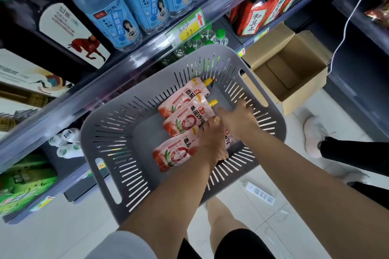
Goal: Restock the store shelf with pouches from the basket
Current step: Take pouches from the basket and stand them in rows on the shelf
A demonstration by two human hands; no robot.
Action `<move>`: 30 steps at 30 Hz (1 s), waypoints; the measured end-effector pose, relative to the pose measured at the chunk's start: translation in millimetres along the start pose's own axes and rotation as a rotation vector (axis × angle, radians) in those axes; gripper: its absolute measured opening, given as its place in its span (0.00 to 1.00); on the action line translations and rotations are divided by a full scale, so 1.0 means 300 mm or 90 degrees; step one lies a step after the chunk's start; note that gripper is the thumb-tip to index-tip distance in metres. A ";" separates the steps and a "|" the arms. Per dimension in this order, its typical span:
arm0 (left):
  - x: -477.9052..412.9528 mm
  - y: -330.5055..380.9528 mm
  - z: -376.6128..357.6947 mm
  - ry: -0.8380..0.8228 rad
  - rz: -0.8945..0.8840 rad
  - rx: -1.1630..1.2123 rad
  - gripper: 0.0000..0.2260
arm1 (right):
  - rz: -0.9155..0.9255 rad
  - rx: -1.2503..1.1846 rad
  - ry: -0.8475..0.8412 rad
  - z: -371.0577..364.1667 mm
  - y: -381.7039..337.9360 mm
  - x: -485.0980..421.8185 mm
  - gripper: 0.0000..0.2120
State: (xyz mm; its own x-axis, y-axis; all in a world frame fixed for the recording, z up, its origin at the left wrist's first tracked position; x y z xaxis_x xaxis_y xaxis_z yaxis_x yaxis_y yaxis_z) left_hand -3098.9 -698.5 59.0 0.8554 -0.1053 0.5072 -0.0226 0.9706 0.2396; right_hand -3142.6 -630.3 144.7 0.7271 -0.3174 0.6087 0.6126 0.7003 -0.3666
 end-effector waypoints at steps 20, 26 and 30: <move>0.133 -0.464 0.202 0.105 0.163 0.052 0.58 | -0.158 -0.080 -0.055 -0.176 -0.038 0.038 0.38; 0.151 -0.509 0.170 0.093 0.185 0.119 0.58 | -0.148 -0.039 -0.217 -0.313 -0.045 0.091 0.23; 0.172 -0.561 0.151 0.094 0.261 0.238 0.58 | -0.212 -0.217 -0.286 -0.413 -0.041 0.154 0.14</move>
State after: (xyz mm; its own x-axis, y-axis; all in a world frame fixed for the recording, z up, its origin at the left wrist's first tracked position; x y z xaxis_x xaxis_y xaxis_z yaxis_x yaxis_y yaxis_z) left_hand -3074.4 -877.2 82.2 0.8007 0.3203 0.5063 -0.5260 0.7804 0.3381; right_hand -3078.1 -733.0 90.1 0.3262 -0.1323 0.9360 0.9004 0.3450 -0.2651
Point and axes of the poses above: each hand's wrist, its own x-axis away from the middle knuckle, its own z-axis out of the back of the hand, y = z × x, the point moved 5 cm from there along -x, towards the middle knuckle, and after that the axes turned 9 degrees about y, right-handed, at the moved point
